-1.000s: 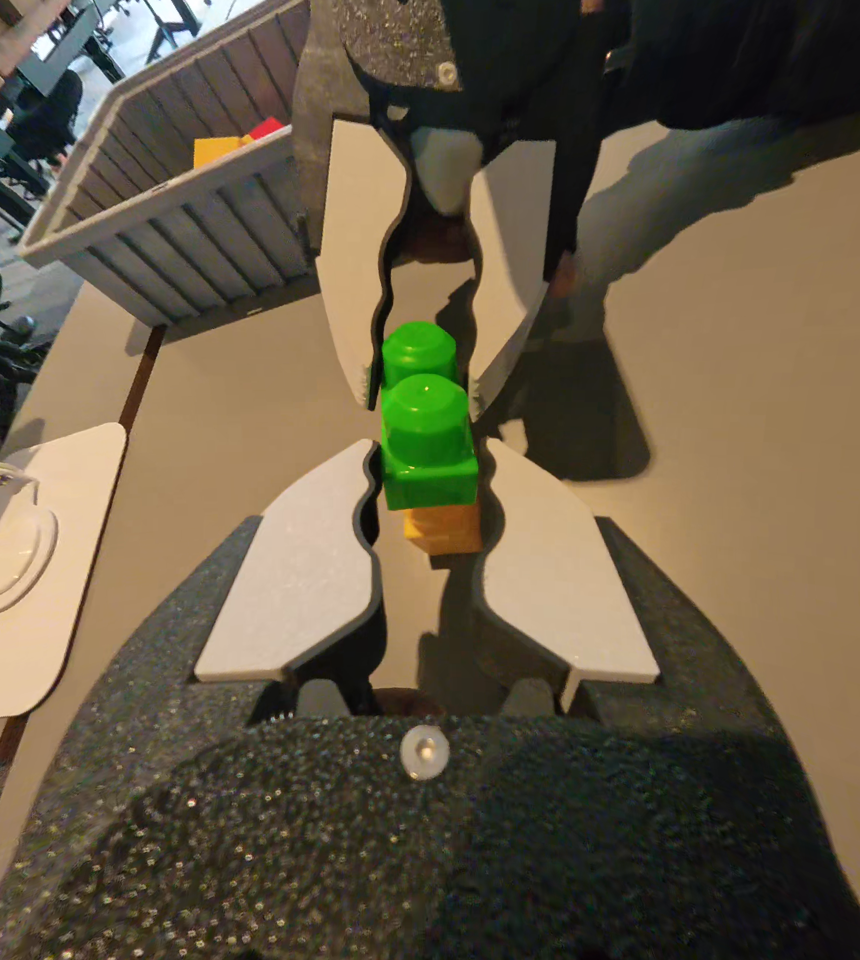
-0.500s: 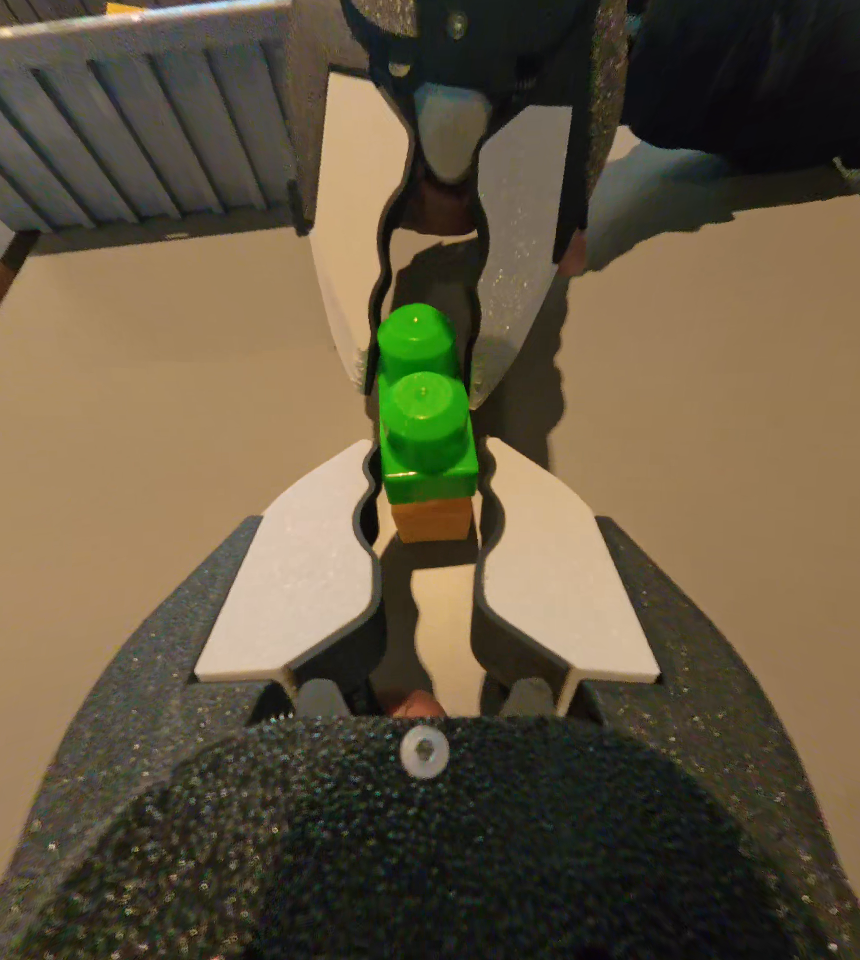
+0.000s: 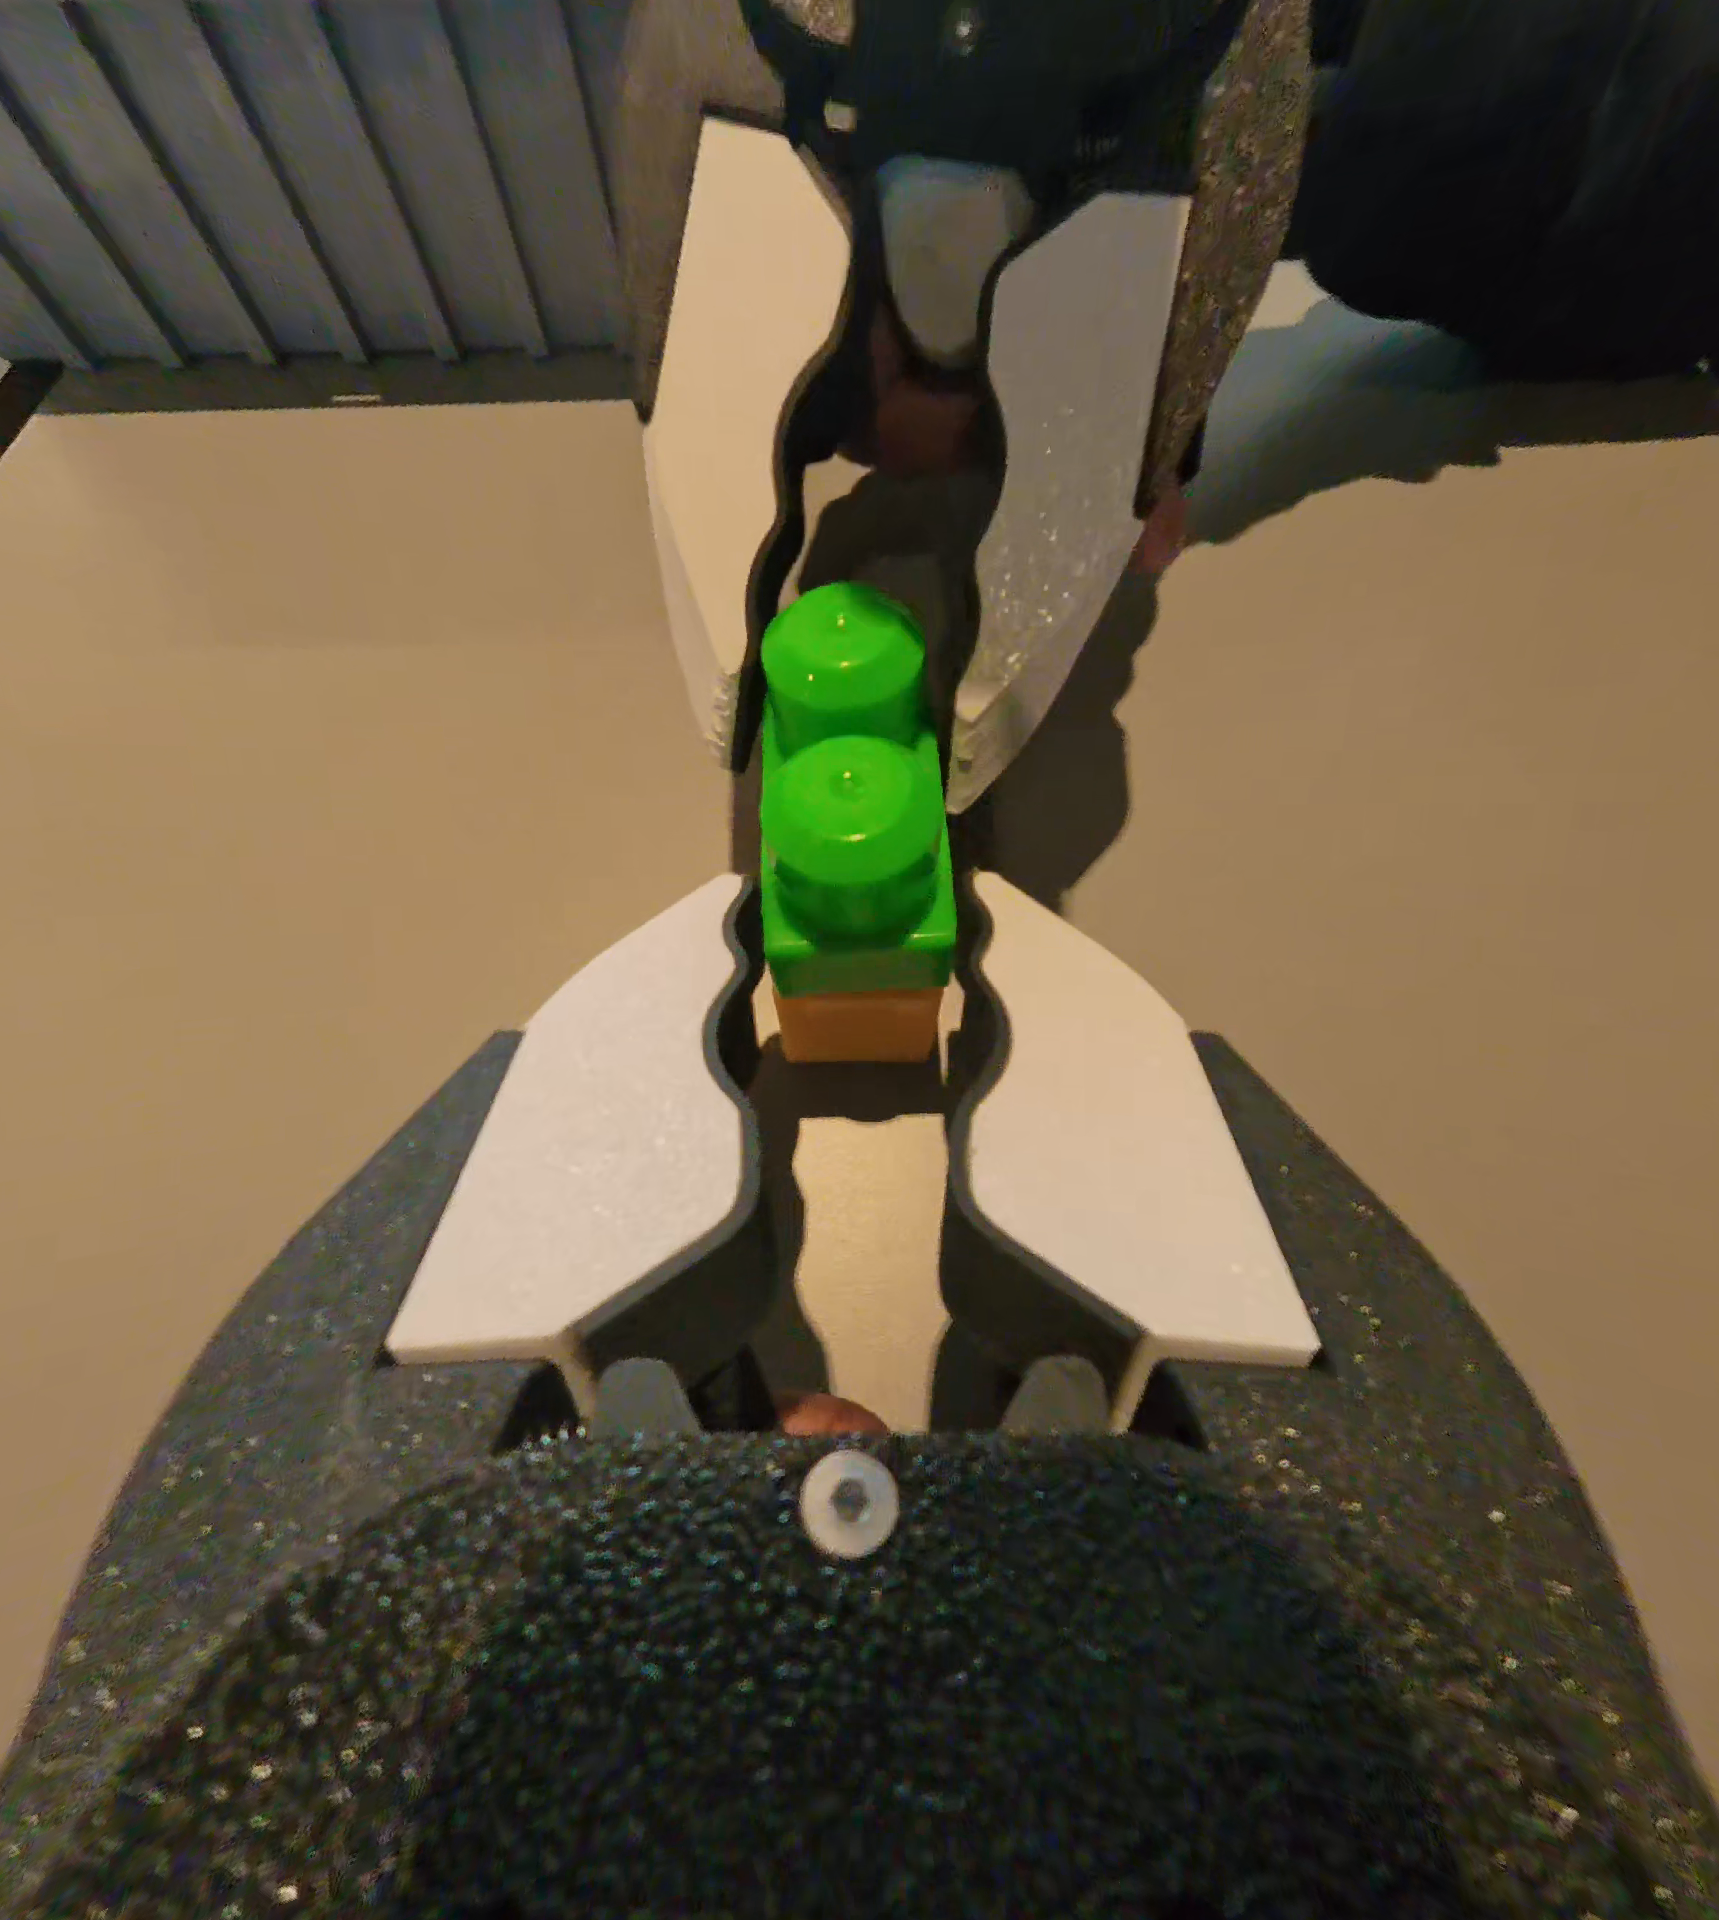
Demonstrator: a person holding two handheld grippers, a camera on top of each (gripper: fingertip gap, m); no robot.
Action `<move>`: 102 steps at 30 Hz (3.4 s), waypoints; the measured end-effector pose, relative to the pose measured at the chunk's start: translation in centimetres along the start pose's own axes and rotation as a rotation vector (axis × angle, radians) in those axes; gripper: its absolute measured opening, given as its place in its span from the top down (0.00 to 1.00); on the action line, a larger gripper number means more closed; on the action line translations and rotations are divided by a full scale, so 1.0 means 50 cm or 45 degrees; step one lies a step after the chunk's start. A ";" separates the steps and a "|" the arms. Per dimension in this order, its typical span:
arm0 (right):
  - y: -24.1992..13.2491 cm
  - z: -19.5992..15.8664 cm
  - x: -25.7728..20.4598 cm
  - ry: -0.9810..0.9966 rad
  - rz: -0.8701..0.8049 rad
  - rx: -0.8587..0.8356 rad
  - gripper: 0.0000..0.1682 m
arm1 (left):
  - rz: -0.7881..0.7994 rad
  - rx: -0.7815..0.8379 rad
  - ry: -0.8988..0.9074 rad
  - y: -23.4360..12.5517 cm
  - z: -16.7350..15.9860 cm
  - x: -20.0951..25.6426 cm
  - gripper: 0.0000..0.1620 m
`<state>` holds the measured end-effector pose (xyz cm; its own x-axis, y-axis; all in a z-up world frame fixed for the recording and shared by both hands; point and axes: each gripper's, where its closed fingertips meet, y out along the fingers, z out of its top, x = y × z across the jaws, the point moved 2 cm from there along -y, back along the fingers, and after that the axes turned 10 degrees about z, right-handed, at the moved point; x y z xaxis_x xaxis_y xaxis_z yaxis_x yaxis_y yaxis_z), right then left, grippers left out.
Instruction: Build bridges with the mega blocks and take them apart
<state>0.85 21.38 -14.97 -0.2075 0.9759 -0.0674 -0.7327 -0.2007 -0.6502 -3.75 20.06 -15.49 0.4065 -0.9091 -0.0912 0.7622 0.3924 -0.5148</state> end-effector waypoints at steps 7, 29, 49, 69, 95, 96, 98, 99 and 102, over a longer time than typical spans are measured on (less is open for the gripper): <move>0.003 -0.002 0.001 0.051 0.000 0.100 0.77 | 0.033 -0.002 0.014 0.002 -0.002 0.000 0.78; -0.059 0.019 0.005 0.128 0.056 0.503 0.89 | 0.091 -0.074 0.090 -0.004 -0.003 -0.005 0.78; -0.031 0.007 -0.004 -0.017 0.033 0.438 0.84 | 0.164 -0.021 0.141 -0.011 0.010 -0.001 0.78; -0.027 0.004 0.002 0.079 0.048 0.461 0.87 | 0.166 -0.017 0.063 -0.008 0.009 0.000 0.79; 0.056 -0.042 0.022 -0.124 0.011 -0.028 0.76 | 0.212 -0.211 0.150 0.024 -0.065 -0.015 0.77; 0.055 -0.044 0.021 -0.126 0.008 -0.029 0.77 | 0.212 -0.211 0.147 0.026 -0.064 -0.014 0.77; 0.053 -0.047 0.019 -0.110 0.037 -0.028 0.77 | 0.188 -0.219 0.121 0.028 -0.063 -0.011 0.77; 0.052 -0.048 0.018 -0.104 0.047 -0.029 0.78 | 0.180 -0.223 0.104 0.029 -0.063 -0.010 0.77; 0.051 -0.050 0.015 -0.090 0.084 -0.030 0.78 | 0.163 -0.238 0.052 0.031 -0.062 -0.006 0.78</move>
<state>0.44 21.83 -18.57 -0.3008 0.9520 -0.0573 -0.7008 -0.2615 -0.6637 -4.25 20.49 -18.90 0.4700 -0.8600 -0.1987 0.5978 0.4758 -0.6452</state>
